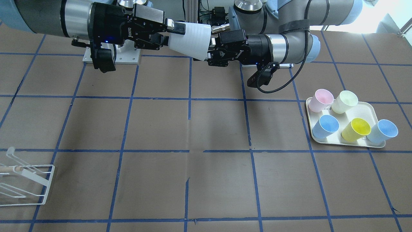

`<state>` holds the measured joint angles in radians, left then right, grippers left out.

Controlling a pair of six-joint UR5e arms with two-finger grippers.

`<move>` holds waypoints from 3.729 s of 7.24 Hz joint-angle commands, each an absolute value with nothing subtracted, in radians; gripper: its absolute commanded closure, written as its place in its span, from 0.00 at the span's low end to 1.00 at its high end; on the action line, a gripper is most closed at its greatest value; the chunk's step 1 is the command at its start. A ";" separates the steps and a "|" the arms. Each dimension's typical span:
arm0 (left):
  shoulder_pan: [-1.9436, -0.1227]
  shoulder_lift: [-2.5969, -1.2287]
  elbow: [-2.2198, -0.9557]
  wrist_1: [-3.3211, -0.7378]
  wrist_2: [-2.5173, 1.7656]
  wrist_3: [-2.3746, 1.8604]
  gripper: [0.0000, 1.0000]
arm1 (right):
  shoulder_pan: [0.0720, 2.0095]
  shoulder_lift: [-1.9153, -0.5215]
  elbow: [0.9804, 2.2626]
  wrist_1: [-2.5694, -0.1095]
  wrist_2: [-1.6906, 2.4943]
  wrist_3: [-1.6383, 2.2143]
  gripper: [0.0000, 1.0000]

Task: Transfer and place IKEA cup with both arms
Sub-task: 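Open the right gripper and withdraw it while the left gripper holds the cup, then carry the white cup with the left gripper over the cream tray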

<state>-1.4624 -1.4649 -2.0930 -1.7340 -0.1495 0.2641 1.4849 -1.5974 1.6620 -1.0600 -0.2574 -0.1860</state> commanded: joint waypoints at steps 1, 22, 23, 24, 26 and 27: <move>-1.462 -1.465 -2.092 -1.732 -0.149 0.268 0.88 | 1.485 -1.597 1.669 -1.060 -0.258 -0.187 0.65; -1.276 -1.497 -1.906 -1.384 1.353 0.115 1.00 | 1.603 -1.641 1.557 -1.546 -1.623 0.163 0.00; -1.276 -1.494 -1.898 -1.378 1.477 0.151 1.00 | 1.605 -1.647 1.580 -1.542 -1.631 0.166 0.00; -1.275 -1.485 -1.888 -1.362 1.567 0.225 1.00 | 1.605 -1.652 1.589 -1.546 -1.618 0.164 0.00; -1.258 -1.480 -1.872 -1.347 1.630 0.292 1.00 | 1.605 -1.658 1.589 -1.546 -1.631 0.160 0.00; -1.214 -1.492 -1.870 -1.306 1.631 0.390 1.00 | 1.605 -1.669 1.589 -1.543 -1.632 0.160 0.00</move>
